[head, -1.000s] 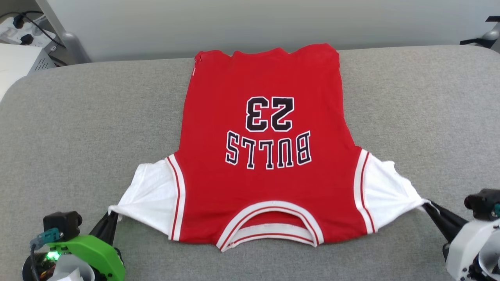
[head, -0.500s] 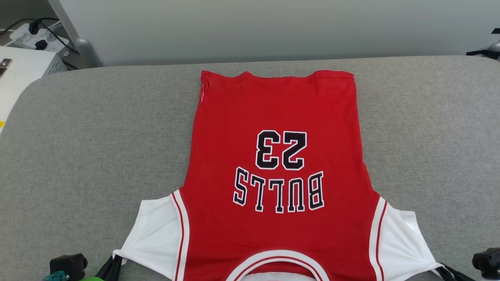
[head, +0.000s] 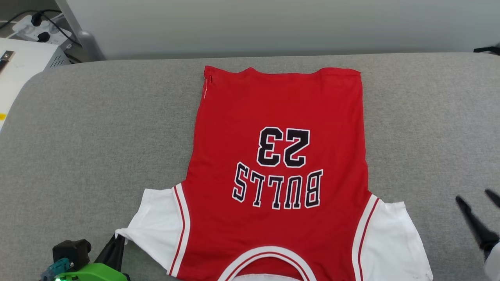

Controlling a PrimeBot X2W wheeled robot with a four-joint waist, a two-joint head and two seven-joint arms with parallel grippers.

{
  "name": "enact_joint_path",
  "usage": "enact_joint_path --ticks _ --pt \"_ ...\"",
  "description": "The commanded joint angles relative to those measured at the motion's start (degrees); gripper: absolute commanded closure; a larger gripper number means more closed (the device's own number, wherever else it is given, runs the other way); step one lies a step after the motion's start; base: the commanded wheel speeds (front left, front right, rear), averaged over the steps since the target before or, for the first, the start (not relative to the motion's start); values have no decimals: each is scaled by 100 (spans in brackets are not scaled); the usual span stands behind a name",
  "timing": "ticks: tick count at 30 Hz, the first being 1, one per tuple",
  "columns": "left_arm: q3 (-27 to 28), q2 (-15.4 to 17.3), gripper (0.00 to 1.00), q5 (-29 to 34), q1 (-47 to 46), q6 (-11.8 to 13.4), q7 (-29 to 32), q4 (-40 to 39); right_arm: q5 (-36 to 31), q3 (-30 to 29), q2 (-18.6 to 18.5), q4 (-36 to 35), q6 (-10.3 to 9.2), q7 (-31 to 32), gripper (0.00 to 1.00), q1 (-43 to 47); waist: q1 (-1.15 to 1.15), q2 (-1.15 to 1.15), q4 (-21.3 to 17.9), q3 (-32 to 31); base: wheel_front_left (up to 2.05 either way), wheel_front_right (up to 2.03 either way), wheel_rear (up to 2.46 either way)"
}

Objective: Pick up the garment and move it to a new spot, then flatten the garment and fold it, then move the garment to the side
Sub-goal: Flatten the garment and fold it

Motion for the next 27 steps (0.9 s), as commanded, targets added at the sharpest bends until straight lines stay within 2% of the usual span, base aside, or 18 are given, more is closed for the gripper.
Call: enact_joint_path --ticks 1,2,3,6,9,17,23,27 --pt "65 -31 100 125 44 48 -35 -98 -75 -223 -11 -219 -9 12 0 -221 0 0 63 89 0 0 0" --pt "110 -46 100 182 28 71 -35 -192 -95 -401 -8 -384 -9 35 0 -352 0 0 98 139 0 0 0" --pt "189 -76 100 359 -31 143 -35 -448 -152 -778 -57 -787 -9 170 0 -851 0 0 216 336 0 0 0" --pt "214 -112 100 508 -134 199 -35 -699 -40 -940 -86 -985 -9 447 0 -1519 0 0 363 602 0 0 0" --pt "190 -166 100 636 -279 251 -35 -946 166 -875 -199 -838 -9 897 0 -2311 0 0 532 908 0 0 0" --pt "79 -476 100 967 -729 293 -35 -1311 725 106 -654 329 -9 2415 0 -4486 0 0 1026 1643 0 0 0" --pt "143 -799 100 1198 -918 225 -35 -1497 1151 782 -649 1324 -9 4100 0 -5839 0 0 1330 2150 0 0 0" --pt "139 -1002 100 1369 -1085 116 -35 -1522 1035 1014 -566 1910 -9 5029 0 -6547 0 0 1520 2471 0 0 0"
